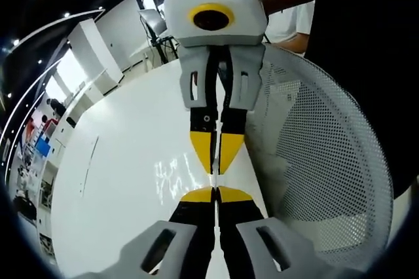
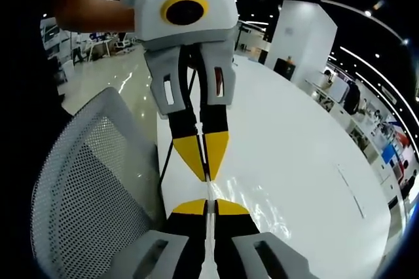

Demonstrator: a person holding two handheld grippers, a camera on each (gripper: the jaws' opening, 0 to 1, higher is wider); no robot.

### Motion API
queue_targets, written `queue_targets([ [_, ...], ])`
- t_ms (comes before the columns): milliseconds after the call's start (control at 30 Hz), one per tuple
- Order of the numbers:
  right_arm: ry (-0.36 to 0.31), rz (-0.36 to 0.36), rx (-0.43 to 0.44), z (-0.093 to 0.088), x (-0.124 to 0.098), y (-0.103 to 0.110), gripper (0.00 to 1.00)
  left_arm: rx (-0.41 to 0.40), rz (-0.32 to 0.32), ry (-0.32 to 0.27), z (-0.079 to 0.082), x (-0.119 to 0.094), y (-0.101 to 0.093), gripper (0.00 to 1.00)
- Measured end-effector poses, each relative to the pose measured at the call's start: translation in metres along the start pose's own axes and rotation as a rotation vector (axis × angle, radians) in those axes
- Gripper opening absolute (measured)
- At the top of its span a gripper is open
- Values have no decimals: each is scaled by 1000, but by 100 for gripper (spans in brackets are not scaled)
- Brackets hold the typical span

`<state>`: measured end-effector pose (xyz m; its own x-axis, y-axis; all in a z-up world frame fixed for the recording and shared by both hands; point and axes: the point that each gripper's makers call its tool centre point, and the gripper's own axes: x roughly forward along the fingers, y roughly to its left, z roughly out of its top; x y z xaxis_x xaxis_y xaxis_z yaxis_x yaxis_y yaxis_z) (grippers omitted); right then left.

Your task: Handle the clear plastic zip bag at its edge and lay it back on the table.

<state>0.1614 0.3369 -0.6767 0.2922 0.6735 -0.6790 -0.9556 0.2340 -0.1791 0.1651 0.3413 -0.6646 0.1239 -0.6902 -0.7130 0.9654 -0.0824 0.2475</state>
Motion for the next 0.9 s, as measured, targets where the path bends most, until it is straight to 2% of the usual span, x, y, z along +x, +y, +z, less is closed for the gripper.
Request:
queue_targets([
  [900,2,-9,-1,-2,-6,-1,0,-28,4,-11,5,-4,1,0],
])
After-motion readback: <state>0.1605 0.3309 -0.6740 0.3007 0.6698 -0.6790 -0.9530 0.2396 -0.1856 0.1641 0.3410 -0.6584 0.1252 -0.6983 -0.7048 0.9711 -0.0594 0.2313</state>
